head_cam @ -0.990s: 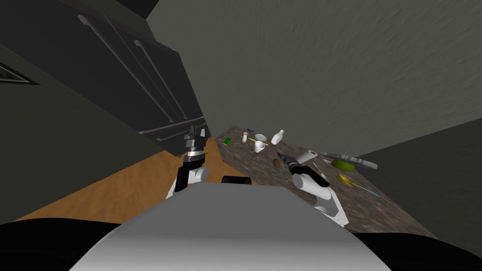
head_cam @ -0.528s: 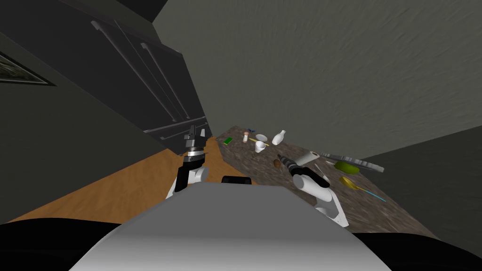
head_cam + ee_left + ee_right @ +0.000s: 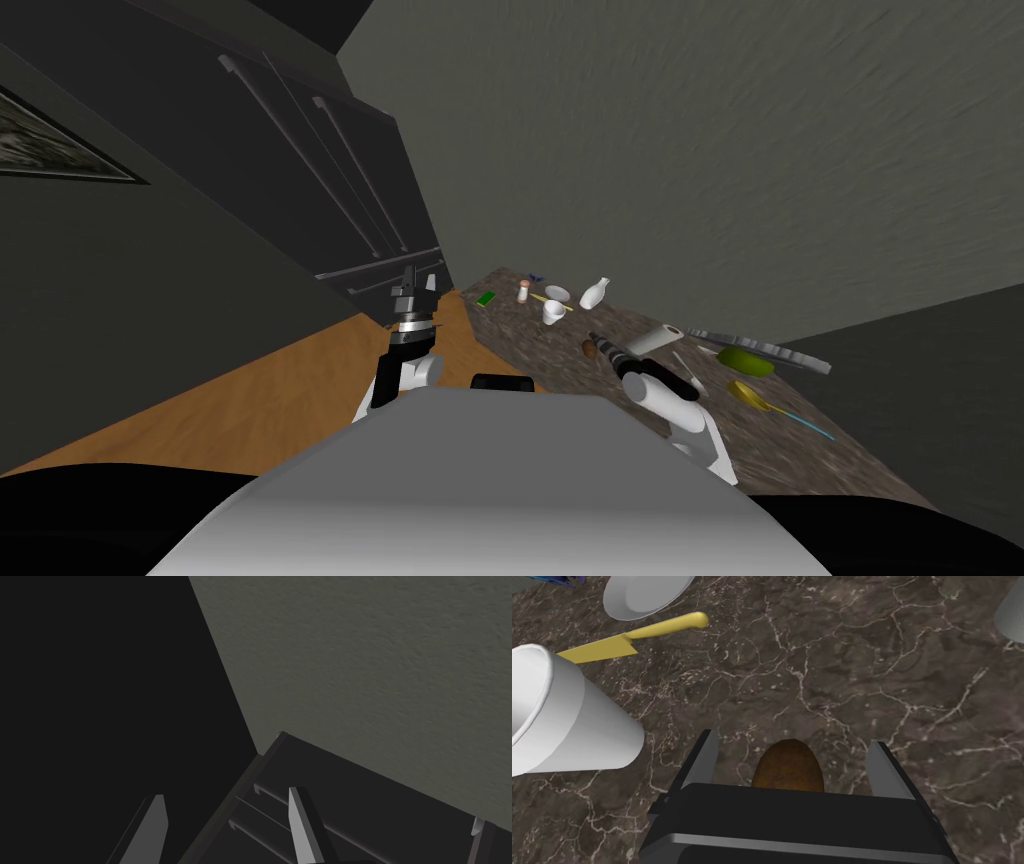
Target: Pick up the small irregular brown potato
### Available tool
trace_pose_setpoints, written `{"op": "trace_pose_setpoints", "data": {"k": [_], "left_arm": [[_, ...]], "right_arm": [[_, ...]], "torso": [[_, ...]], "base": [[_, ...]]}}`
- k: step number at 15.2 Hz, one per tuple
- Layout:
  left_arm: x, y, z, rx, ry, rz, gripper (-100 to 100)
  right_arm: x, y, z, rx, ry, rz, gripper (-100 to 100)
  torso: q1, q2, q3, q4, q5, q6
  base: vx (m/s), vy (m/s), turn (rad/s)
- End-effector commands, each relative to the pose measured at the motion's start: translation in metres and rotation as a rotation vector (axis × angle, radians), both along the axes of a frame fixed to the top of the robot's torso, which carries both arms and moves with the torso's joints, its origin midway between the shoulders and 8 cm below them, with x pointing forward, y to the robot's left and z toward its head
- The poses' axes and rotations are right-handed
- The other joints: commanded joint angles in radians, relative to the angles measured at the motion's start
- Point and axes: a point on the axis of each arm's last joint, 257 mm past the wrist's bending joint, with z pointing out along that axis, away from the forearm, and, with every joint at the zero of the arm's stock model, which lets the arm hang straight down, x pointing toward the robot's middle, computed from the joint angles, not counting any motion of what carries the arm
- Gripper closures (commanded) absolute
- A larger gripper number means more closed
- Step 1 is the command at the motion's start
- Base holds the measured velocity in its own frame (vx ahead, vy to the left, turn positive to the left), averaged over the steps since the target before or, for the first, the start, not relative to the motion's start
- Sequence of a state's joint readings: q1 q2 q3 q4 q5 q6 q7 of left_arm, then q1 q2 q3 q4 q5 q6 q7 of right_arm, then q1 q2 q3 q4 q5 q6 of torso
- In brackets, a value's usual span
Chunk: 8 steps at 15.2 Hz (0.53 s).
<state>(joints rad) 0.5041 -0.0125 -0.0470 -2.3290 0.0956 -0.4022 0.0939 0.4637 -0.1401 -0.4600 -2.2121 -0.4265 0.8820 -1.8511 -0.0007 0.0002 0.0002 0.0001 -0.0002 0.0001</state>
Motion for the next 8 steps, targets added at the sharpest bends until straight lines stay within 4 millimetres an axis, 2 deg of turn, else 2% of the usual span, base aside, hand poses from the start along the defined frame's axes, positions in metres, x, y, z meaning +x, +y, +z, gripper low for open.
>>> {"op": "trace_pose_setpoints", "data": {"k": [1, 6, 8], "left_arm": [[0.000, 0.000, 0.000, 0.000, 0.000, 0.000, 0], [0.000, 0.000, 0.000, 0.000, 0.000, 0.000, 0], [0.000, 0.000, 0.000, 0.000, 0.000, 0.000, 0]], "right_arm": [[-0.007, 0.002, -0.011, 0.079, 0.014, -0.045, -100], [-0.016, 0.009, -0.027, 0.190, 0.025, -0.110, -100], [-0.023, 0.017, -0.039, 0.272, 0.034, -0.156, -100]], "torso": [[0.000, 0.000, 0.000, 0.000, 0.000, 0.000], [0.000, 0.000, 0.000, 0.000, 0.000, 0.000], [0.000, 0.000, 0.000, 0.000, 0.000, 0.000]], "base": [[-0.008, -0.008, 0.062], [-0.007, -0.008, 0.041], [-0.006, -0.006, 0.038]]}}
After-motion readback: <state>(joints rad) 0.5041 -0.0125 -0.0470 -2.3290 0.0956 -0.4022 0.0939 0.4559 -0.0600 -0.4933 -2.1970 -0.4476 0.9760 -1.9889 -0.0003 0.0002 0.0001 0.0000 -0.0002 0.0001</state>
